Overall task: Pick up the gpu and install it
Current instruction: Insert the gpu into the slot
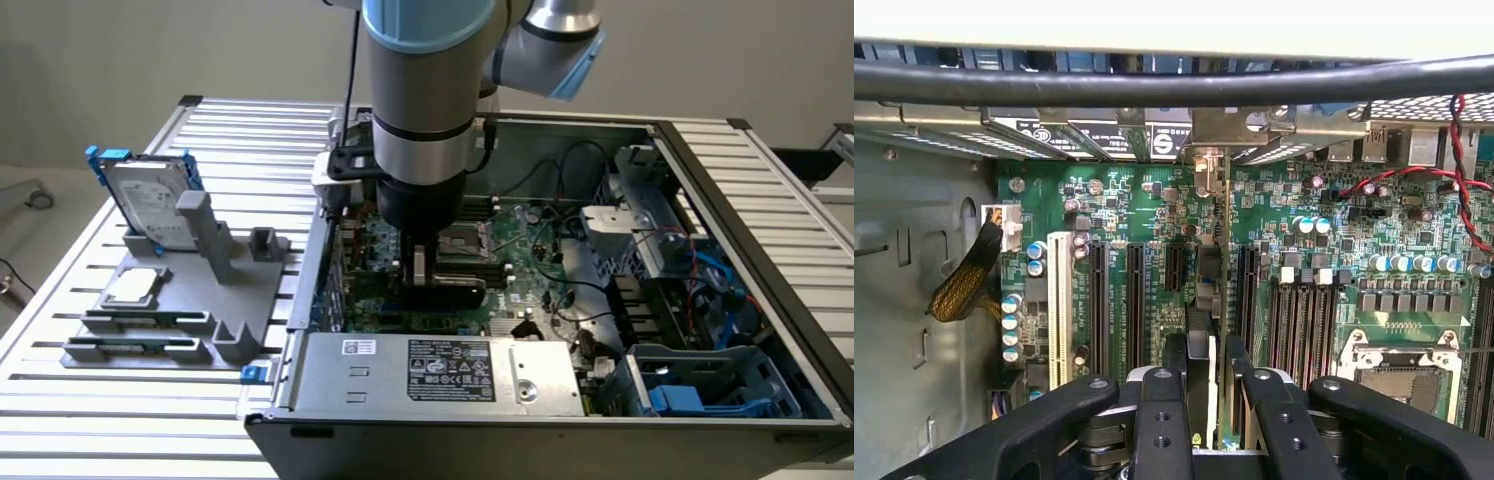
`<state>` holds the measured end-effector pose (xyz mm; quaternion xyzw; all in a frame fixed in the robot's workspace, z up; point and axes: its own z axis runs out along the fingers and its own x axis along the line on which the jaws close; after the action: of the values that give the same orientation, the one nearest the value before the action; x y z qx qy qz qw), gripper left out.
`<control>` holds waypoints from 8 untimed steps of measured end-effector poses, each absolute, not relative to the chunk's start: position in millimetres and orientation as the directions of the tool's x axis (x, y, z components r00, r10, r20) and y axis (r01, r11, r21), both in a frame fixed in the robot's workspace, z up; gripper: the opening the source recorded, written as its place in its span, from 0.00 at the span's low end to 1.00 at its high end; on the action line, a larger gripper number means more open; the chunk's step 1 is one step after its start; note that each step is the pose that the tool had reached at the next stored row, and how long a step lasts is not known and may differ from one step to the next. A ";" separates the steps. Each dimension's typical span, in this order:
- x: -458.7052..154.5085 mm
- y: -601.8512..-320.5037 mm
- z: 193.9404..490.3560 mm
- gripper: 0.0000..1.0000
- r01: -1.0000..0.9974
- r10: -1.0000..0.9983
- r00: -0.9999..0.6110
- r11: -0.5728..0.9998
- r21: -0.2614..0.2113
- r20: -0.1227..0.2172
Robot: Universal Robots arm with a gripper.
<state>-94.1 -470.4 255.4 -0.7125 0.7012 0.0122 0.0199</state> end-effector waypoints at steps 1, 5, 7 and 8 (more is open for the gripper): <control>-94.1 -470.4 255.3 0.26 -1.000 -0.999 0.016 -0.016 -0.011 -0.045; -94.3 -470.4 255.1 0.33 -1.000 -0.999 0.016 -0.016 -0.011 -0.046; -94.3 -470.4 255.2 0.41 -1.000 -0.999 0.016 -0.016 -0.011 -0.045; -94.3 -470.4 255.7 0.41 -1.000 -0.999 0.016 -0.016 -0.011 -0.045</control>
<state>-94.3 -470.4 255.7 -0.7125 0.7012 0.0123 0.0197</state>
